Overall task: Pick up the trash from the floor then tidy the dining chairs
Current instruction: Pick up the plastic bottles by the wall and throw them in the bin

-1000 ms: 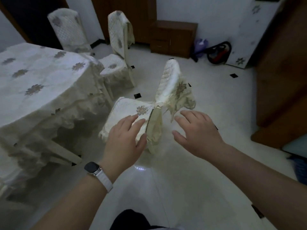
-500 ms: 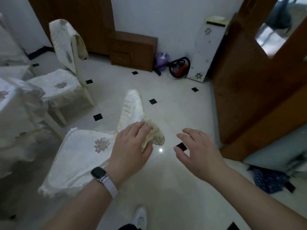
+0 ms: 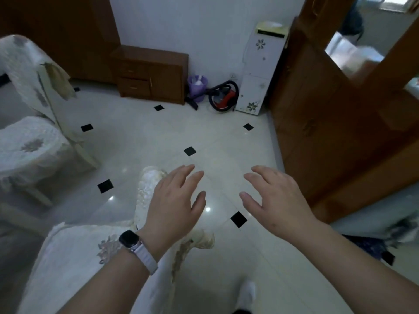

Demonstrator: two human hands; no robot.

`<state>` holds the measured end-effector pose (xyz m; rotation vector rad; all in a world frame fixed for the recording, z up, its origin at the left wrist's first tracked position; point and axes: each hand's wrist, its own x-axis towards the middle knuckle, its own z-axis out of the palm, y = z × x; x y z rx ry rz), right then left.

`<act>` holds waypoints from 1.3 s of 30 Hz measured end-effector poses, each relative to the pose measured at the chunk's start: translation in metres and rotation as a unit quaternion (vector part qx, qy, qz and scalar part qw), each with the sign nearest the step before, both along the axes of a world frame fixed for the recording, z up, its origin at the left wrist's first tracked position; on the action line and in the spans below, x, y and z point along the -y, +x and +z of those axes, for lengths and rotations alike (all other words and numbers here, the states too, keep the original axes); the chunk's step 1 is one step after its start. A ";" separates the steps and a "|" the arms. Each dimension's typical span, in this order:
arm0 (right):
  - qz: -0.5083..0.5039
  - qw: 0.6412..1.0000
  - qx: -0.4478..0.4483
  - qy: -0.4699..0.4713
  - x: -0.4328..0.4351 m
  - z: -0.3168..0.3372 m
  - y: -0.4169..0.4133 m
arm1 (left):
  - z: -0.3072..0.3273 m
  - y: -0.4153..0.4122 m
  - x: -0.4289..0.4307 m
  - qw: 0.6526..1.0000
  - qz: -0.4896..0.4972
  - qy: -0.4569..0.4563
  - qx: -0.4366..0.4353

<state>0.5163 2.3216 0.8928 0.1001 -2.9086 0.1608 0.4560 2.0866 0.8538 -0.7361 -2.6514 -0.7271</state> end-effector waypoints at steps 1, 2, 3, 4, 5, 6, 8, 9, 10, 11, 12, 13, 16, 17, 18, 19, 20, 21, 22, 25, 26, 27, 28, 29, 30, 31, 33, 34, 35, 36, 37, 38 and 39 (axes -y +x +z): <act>-0.002 1.000 -0.006 -0.003 -0.010 -0.002 -0.012 | -0.001 -0.013 -0.009 1.000 0.000 -0.003 0.002; -0.003 1.000 -0.009 -0.006 -0.020 -0.005 -0.025 | -0.003 -0.027 -0.019 1.000 0.001 -0.007 0.001; -0.004 1.000 -0.008 -0.008 -0.031 -0.009 -0.040 | -0.005 -0.041 -0.029 1.000 0.001 -0.013 -0.001; -0.007 1.000 -0.006 -0.011 -0.042 -0.013 -0.054 | -0.007 -0.055 -0.040 1.000 0.001 -0.018 -0.004; -0.008 1.000 0.002 -0.017 -0.053 -0.017 -0.070 | -0.008 -0.068 -0.051 1.000 0.002 -0.023 -0.006; -0.007 0.999 0.014 -0.028 -0.065 -0.020 -0.085 | -0.009 -0.083 -0.063 1.000 0.003 -0.030 -0.004; 0.002 0.998 0.030 -0.050 -0.088 -0.022 -0.115 | -0.008 -0.109 -0.086 0.999 0.007 -0.051 -0.001; 0.006 0.998 0.038 -0.059 -0.098 -0.020 -0.130 | -0.005 -0.122 -0.098 0.998 0.011 -0.057 -0.003; 0.009 0.997 0.046 -0.069 -0.108 -0.016 -0.145 | -0.001 -0.135 -0.110 0.998 0.015 -0.058 -0.004; 0.013 0.995 0.050 -0.080 -0.118 -0.010 -0.161 | 0.004 -0.148 -0.122 0.998 0.019 -0.056 -0.008; 0.020 0.995 0.049 -0.088 -0.127 -0.004 -0.177 | 0.010 -0.161 -0.133 0.998 0.025 -0.057 -0.015; 0.031 0.994 0.044 -0.093 -0.136 0.002 -0.194 | 0.015 -0.174 -0.143 0.997 0.030 -0.062 -0.026; 0.068 0.993 0.039 -0.091 -0.157 0.017 -0.247 | 0.028 -0.213 -0.163 0.996 0.054 -0.065 -0.043; 0.074 0.993 0.037 -0.089 -0.161 0.022 -0.263 | 0.032 -0.223 -0.166 0.995 0.063 -0.061 -0.045; 0.079 0.992 0.035 -0.091 -0.163 0.024 -0.277 | 0.035 -0.233 -0.167 0.995 0.071 -0.057 -0.046; 0.082 0.992 0.031 -0.093 -0.164 0.025 -0.290 | 0.038 -0.242 -0.166 0.994 0.077 -0.058 -0.050; 0.087 0.991 0.027 -0.094 -0.163 0.026 -0.304 | 0.040 -0.251 -0.164 0.993 0.080 -0.063 -0.055; 0.096 0.991 0.026 -0.093 -0.162 0.025 -0.318 | 0.041 -0.263 -0.161 0.992 0.085 -0.068 -0.059; 0.108 0.989 0.029 -0.093 -0.159 0.024 -0.334 | 0.041 -0.276 -0.156 0.991 0.093 -0.072 -0.061; 0.132 0.987 0.033 -0.088 -0.146 0.019 -0.384 | 0.035 -0.314 -0.136 0.987 0.126 -0.080 -0.054; 0.137 0.986 0.027 -0.085 -0.140 0.017 -0.401 | 0.032 -0.327 -0.128 0.987 0.134 -0.078 -0.049; 0.142 0.986 0.019 -0.081 -0.132 0.014 -0.419 | 0.028 -0.342 -0.121 0.987 0.138 -0.074 -0.046; 0.145 0.986 0.012 -0.075 -0.124 0.011 -0.437 | 0.024 -0.357 -0.113 0.987 0.139 -0.069 -0.043; 0.148 0.987 0.006 -0.067 -0.117 0.008 -0.457 | 0.020 -0.374 -0.105 0.987 0.140 -0.065 -0.042; 0.150 0.987 0.004 -0.056 -0.110 0.006 -0.477 | 0.017 -0.393 -0.097 0.987 0.144 -0.061 -0.040; 0.151 0.988 0.005 -0.043 -0.103 0.004 -0.497 | 0.014 -0.413 -0.088 0.986 0.150 -0.058 -0.037; 0.151 0.988 0.008 -0.020 -0.088 0.005 -0.537 | 0.011 -0.455 -0.069 0.985 0.159 -0.055 -0.030; 0.150 0.989 0.009 -0.013 -0.079 0.007 -0.557 | 0.011 -0.477 -0.058 0.985 0.162 -0.054 -0.026; 0.150 0.989 0.007 -0.008 -0.070 0.009 -0.577 | 0.013 -0.498 -0.048 0.985 0.164 -0.053 -0.025; 0.152 0.988 0.003 -0.002 -0.059 0.012 -0.597 | 0.015 -0.518 -0.037 0.984 0.166 -0.052 -0.026; 0.156 0.988 0.000 0.007 -0.048 0.014 -0.616 | 0.019 -0.537 -0.026 0.984 0.170 -0.053 -0.030; 0.164 0.986 -0.003 0.013 -0.036 0.016 -0.634 | 0.022 -0.554 -0.015 0.982 0.175 -0.057 -0.035; 0.172 0.985 -0.008 0.017 -0.023 0.018 -0.653 | 0.026 -0.571 -0.003 0.981 0.179 -0.061 -0.036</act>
